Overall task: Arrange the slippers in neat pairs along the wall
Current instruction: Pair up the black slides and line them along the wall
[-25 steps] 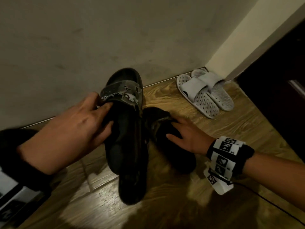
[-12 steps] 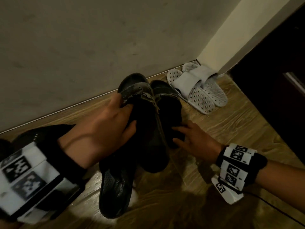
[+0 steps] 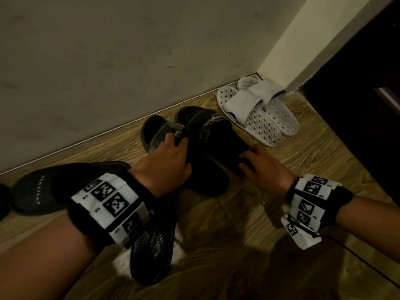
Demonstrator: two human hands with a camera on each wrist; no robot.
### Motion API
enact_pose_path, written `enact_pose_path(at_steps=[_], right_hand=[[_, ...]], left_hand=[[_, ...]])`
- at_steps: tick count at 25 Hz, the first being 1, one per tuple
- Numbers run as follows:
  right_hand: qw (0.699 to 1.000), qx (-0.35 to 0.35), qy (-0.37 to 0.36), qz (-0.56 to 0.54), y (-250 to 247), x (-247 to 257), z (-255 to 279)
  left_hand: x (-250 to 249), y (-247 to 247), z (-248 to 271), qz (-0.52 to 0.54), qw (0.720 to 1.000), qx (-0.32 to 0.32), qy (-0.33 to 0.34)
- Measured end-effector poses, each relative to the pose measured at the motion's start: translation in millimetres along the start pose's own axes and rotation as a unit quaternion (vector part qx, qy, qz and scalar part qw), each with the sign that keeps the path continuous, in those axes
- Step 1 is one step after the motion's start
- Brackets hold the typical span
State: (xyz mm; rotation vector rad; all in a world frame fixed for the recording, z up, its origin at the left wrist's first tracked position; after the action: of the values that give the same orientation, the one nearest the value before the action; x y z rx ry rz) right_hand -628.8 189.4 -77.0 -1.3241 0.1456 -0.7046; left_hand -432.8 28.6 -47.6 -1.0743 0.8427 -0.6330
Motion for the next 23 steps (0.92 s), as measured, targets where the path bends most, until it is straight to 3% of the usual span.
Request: enact_pose_path(at_steps=[2,4,9,17,23], right_hand=[[0.999,-0.003,0.047,0.015,-0.8,-2.8,8.0],[0.996,0.046,0.076,0.025,4.2,-3.6,17.9],[0.996,0.05,0.07,0.032,6.2,-4.4,23.1],[0.994,0.062,0.093,0.009,13.5,-9.0,18.9],[0.995,0.08,0.028,0.043,13.6,8.8,21.9]], left_hand=[[1.3,5.8,-0.7,0.03,1.0,0.008,-0.006],[5.0,8.4,-0.7,0.033,0.999,0.002,-0.013],[11.1,18.2,-6.5,0.011,0.999,0.035,-0.02],[10.7,25.6,-17.1,0.091,0.996,0.024,0.009],[20.2,19.9,8.2,0.076,0.997,-0.01,0.016]])
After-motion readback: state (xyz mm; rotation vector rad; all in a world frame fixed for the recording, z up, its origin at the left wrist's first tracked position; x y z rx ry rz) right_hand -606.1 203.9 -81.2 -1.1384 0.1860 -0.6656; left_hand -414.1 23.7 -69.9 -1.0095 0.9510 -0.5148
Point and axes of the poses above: each hand's wrist, its own z-axis away from the middle knuckle, its own y-axis out of the palm, x = y × z, the point moved 2 cm from there along -z, towards the middle knuckle, and after that the axes turned 10 degrees about -x, right-handed, at the moved point
